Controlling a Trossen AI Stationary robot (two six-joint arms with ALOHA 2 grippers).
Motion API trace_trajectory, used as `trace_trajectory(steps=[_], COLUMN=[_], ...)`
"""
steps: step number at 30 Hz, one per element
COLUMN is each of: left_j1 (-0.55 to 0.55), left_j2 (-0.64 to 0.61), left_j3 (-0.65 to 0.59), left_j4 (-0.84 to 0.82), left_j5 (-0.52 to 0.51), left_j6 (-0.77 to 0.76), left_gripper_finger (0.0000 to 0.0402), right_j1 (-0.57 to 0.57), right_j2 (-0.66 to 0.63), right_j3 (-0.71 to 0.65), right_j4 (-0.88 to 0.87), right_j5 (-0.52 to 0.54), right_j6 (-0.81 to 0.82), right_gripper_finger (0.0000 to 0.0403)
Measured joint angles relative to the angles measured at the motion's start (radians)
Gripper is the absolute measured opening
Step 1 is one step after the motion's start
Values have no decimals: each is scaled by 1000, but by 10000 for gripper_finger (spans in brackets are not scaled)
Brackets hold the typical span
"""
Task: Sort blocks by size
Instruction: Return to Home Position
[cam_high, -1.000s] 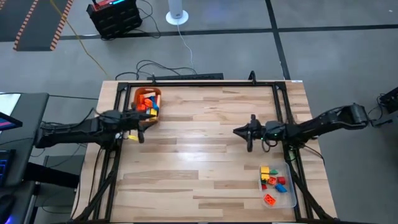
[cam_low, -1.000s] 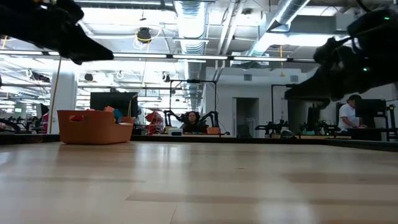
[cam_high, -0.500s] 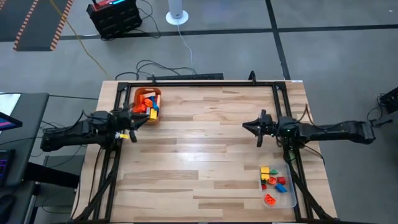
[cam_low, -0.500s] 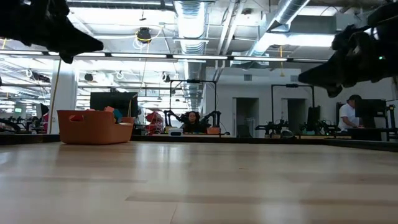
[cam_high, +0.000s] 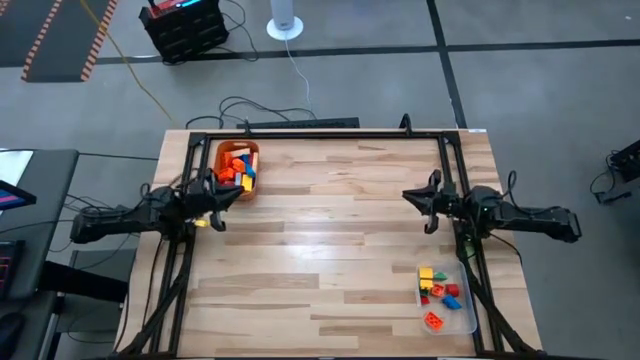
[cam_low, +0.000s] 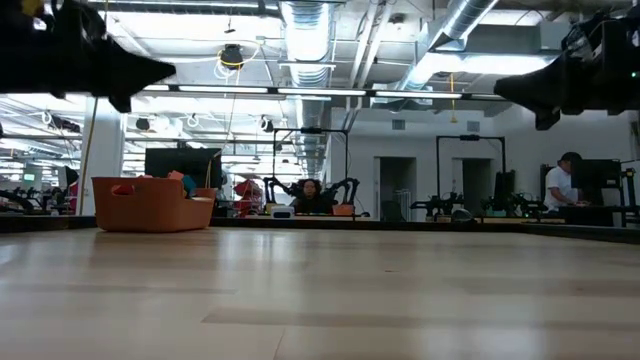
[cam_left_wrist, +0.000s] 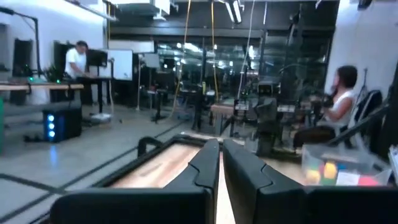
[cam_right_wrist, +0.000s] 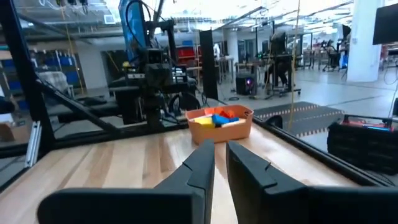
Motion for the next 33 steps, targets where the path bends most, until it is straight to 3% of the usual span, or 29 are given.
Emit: trace_trajectory(steps=[8, 14, 17, 24, 33], left_j1=[-3, -3, -3, -3, -3], left_j2=[5, 6, 10, 25, 24], left_j3=[-2, -3, 11, 22, 22], left_j4=[-49, -166, -202, -227, -224], left_j5=[10, 10, 15, 14, 13], left_j6=[22, -38, 5, 174, 160], left_gripper_finger=[16, 16, 16, 16, 16], right_j1=[-1, -8, -7, -7, -7], right_j2=[6, 13, 13, 13, 13], right_j3=[0, 0, 0, 0, 0], right_j4=[-65, -67, -68, -72, -73], right_j5=[0, 1, 1, 1, 1], right_j6=[-25, -313, -397, -403, -403], right_gripper_finger=[72, 72, 72, 72, 72])
